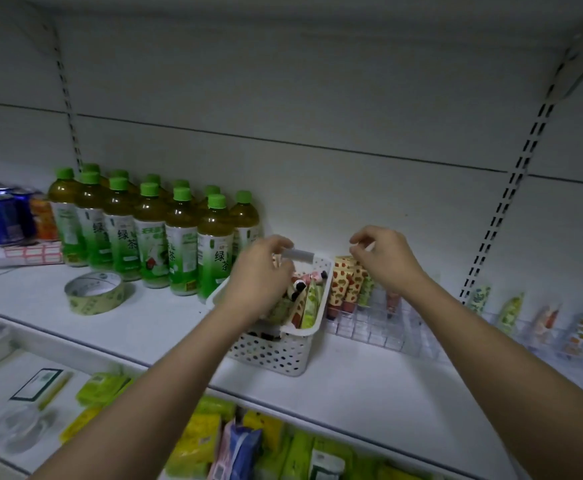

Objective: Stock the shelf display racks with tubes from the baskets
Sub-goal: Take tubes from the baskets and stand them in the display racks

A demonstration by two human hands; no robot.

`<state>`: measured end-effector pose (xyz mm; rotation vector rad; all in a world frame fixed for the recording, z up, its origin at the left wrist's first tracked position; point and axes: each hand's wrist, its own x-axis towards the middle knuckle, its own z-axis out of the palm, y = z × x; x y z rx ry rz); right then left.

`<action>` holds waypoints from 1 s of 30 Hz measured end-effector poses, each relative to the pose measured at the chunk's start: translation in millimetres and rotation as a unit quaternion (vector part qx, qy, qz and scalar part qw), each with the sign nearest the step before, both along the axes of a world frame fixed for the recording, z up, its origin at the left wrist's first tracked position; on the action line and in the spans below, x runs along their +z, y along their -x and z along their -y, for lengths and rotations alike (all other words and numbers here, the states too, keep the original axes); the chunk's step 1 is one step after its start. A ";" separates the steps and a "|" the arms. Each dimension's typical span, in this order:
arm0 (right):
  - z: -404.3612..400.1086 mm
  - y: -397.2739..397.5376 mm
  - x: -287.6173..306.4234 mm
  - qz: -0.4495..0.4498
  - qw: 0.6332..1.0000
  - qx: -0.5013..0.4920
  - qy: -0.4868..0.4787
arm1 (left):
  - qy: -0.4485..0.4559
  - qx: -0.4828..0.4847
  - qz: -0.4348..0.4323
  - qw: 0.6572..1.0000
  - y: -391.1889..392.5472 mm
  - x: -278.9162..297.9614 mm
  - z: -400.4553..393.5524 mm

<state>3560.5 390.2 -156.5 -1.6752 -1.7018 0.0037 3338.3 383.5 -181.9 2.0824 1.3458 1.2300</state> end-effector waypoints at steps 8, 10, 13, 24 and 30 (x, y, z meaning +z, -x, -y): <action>0.6 51.0 6.9 0.006 0.993 0.070 0.095 | 0.065 0.026 -0.091 0.993 32.6 4.1 -22.8; -4.9 60.9 3.4 0.007 0.990 0.070 0.123 | 0.081 0.030 -0.111 0.990 29.5 1.8 -30.1; -17.1 71.2 -1.7 0.020 0.987 0.061 0.148 | 0.100 0.040 -0.136 0.985 22.0 -1.3 -44.2; -47.9 94.8 -18.8 0.188 0.946 0.011 0.265 | 0.090 0.080 -0.232 0.965 -4.0 -2.4 -72.8; -50.8 95.9 -23.0 0.143 0.958 -0.011 0.246 | 0.101 0.087 -0.227 0.965 -7.8 0.3 -73.3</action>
